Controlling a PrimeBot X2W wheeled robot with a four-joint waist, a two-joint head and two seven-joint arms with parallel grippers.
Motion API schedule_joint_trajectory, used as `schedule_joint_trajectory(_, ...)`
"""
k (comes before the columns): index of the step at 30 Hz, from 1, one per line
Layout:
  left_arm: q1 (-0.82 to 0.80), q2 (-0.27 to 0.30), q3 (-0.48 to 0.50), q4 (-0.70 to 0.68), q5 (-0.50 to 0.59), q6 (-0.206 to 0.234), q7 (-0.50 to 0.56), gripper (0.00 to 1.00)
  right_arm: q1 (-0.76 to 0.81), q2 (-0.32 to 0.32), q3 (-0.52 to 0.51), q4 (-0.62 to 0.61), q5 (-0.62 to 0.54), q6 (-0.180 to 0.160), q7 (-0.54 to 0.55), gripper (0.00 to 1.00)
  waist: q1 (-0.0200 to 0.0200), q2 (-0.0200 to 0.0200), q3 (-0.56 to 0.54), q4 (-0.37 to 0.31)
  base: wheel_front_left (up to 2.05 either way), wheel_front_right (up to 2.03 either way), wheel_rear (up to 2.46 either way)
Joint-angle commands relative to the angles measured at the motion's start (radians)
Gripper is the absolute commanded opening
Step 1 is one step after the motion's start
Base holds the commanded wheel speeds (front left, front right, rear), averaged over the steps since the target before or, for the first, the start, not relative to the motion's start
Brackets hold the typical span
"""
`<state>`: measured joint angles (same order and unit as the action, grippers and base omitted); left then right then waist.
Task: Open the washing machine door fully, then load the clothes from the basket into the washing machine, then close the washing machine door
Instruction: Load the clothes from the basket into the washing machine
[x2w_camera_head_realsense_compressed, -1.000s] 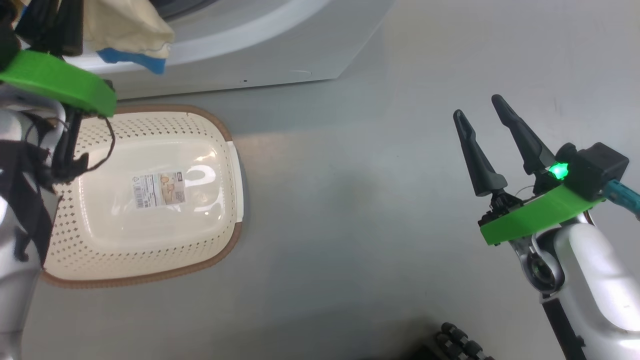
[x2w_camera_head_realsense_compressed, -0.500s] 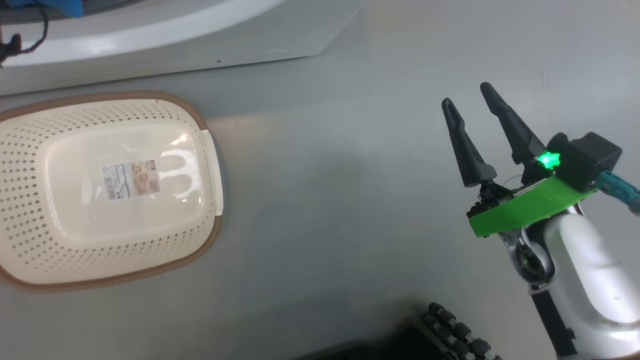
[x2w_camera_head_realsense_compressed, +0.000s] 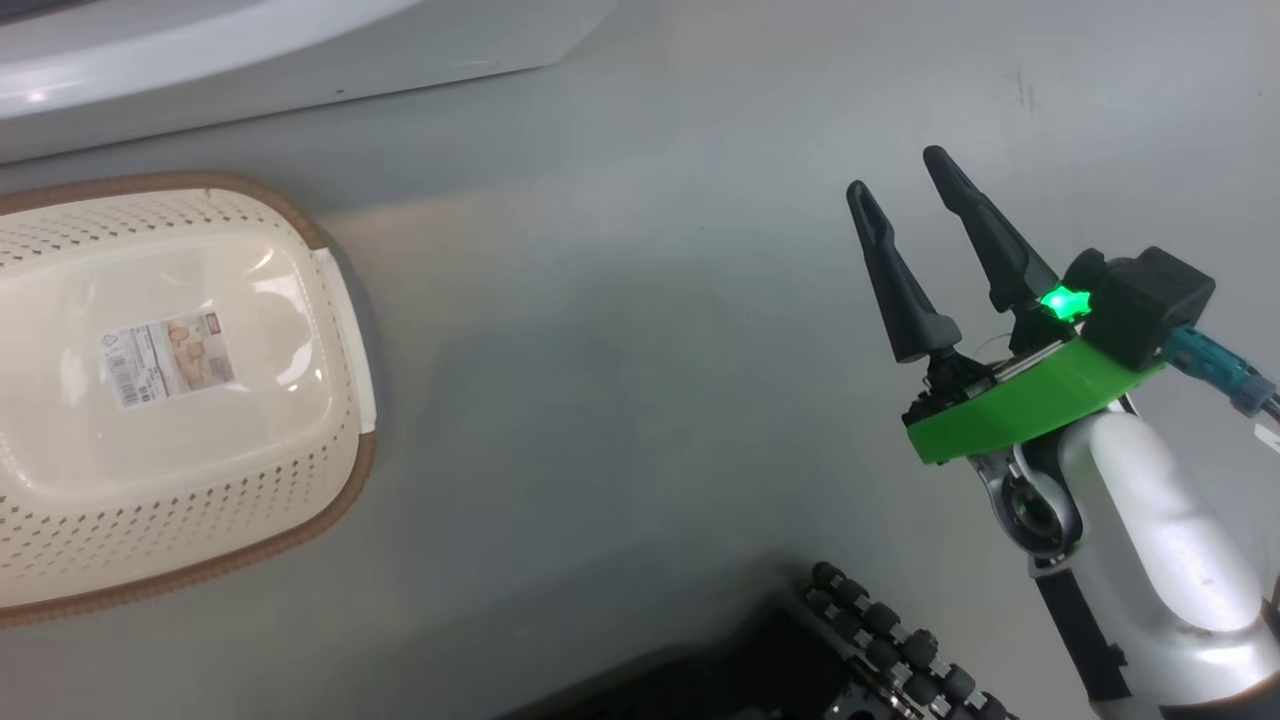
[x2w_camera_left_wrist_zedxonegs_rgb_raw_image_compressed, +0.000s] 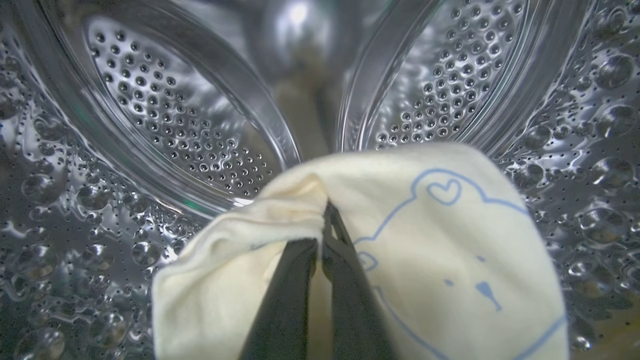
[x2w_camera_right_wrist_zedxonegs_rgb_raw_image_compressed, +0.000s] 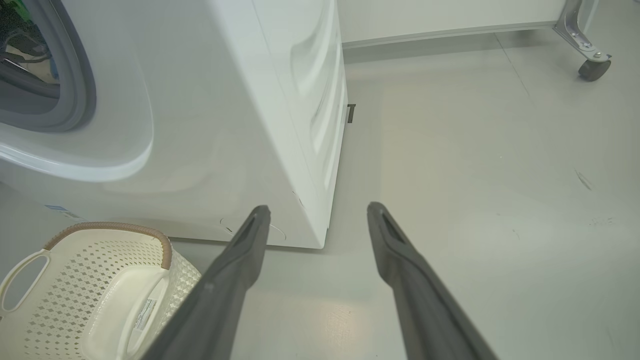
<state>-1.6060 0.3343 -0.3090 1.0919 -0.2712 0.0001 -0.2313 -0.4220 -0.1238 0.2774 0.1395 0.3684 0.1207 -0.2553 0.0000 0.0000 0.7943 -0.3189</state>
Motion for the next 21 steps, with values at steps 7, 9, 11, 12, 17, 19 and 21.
schedule_joint_trajectory(7,-0.158,0.053,0.000,0.030,0.027,0.026,-0.028,0.00,0.000,0.006,0.028,-0.028,0.009,0.010,-0.006,1.00,0.0000,0.0000,0.041,-0.046,0.00,0.00,0.00)
schedule_joint_trajectory(9,-0.179,0.057,0.001,0.034,0.030,0.036,-0.029,0.00,-0.003,0.009,0.031,-0.029,0.010,0.010,-0.006,1.00,0.0000,0.0000,0.049,-0.054,0.00,0.00,0.00)
schedule_joint_trajectory(11,-0.199,0.069,0.007,0.022,0.032,0.041,-0.030,0.00,-0.009,0.012,0.039,-0.030,0.012,0.010,-0.006,1.00,0.0000,0.0000,0.057,-0.068,0.00,0.00,0.00)
schedule_joint_trajectory(12,-0.205,0.077,0.014,0.011,0.030,0.045,-0.030,0.00,-0.012,0.014,0.044,-0.029,0.013,0.010,-0.006,1.00,0.0000,0.0000,0.060,-0.076,0.00,0.00,0.00)
schedule_joint_trajectory(17,-0.211,0.109,0.049,-0.064,0.032,0.073,-0.030,0.00,-0.020,0.026,0.051,-0.029,0.016,0.010,-0.006,1.00,0.0000,0.0000,0.074,-0.103,0.00,0.00,0.00)
schedule_joint_trajectory(19,-0.211,0.113,0.063,-0.098,0.034,0.081,-0.030,0.00,-0.016,0.029,0.050,-0.029,0.016,0.010,-0.006,1.00,0.0000,0.0000,0.084,-0.107,0.00,0.00,0.00)
schedule_joint_trajectory(21,-0.209,0.114,0.068,-0.114,0.037,0.083,-0.030,0.00,-0.015,0.030,0.052,-0.027,0.016,0.010,-0.006,1.00,0.0000,0.0000,0.088,-0.108,0.00,0.00,0.00)
